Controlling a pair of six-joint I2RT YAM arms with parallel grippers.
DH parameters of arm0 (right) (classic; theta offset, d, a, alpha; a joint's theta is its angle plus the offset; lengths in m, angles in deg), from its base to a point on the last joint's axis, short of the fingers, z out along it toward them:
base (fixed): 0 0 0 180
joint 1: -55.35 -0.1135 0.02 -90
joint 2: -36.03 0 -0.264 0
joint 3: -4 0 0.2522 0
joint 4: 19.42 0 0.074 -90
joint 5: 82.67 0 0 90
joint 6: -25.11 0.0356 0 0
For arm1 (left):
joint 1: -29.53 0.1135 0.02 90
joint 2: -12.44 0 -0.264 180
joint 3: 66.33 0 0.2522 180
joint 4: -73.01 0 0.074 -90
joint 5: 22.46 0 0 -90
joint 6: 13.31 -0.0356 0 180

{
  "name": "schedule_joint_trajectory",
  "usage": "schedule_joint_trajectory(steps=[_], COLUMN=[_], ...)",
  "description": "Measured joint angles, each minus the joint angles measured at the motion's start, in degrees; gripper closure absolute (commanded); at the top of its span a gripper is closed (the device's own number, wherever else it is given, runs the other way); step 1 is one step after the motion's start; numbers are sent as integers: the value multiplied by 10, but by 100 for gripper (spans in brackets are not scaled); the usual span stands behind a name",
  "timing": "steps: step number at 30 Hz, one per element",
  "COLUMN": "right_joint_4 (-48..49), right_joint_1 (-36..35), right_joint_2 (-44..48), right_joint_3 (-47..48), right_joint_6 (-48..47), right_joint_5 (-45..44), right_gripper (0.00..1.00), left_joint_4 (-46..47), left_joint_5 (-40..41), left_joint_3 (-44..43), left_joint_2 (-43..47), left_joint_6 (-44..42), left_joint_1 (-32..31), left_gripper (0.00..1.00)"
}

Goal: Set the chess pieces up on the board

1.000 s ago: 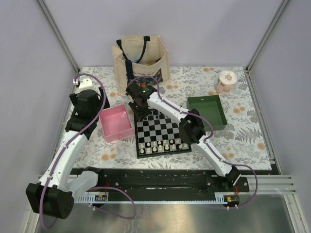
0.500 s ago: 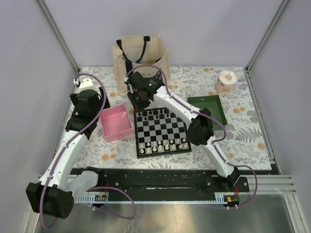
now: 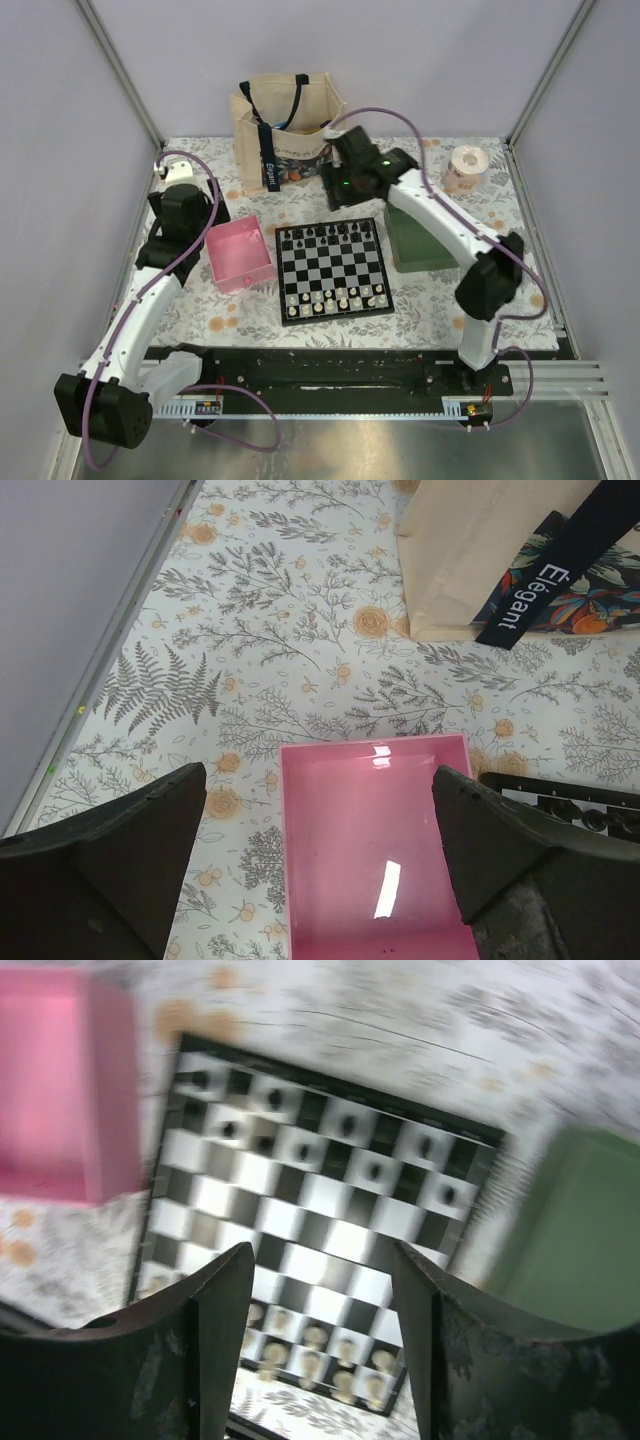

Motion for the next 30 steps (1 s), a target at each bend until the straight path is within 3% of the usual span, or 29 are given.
schedule_joint_trajectory(steps=[3,11,18,24,30], right_joint_4=[63,138,172,223,268], right_joint_1=[90,323,419,441,441], right_joint_2=[101,267,374,494,491], right_joint_3=[-154,-419,-499,-511,-525], right_joint_6=[14,52,85,103,103], right_joint_5=[-4,-40,-63,-88,-122], right_gripper=[18,12,2,1,0], left_joint_4=[0,-14,-13,-19,-59], left_joint_5=[-9,-28,-30,-30,-16], left_joint_3=[-1,-7,-8,-15,-31], left_joint_2=[-8,-26,-42,-51,-80], left_joint_6=[9,43,61,68,99], left_joint_1=[0,0,0,0,0], left_gripper=[1,1,1,1,1])
